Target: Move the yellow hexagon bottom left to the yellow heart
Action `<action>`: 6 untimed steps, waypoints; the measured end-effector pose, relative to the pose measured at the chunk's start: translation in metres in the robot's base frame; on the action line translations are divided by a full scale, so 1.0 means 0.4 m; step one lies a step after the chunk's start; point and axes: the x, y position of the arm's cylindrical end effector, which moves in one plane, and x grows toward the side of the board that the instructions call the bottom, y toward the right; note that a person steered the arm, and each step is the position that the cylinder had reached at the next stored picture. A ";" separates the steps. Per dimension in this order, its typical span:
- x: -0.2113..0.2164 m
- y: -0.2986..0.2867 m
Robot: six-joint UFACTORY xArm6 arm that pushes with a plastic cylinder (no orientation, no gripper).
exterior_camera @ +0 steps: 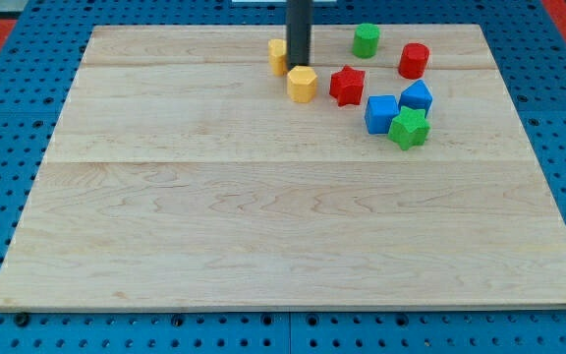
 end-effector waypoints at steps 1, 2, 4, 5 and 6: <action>0.012 -0.063; 0.012 0.029; 0.115 0.152; 0.106 -0.115; 0.104 -0.181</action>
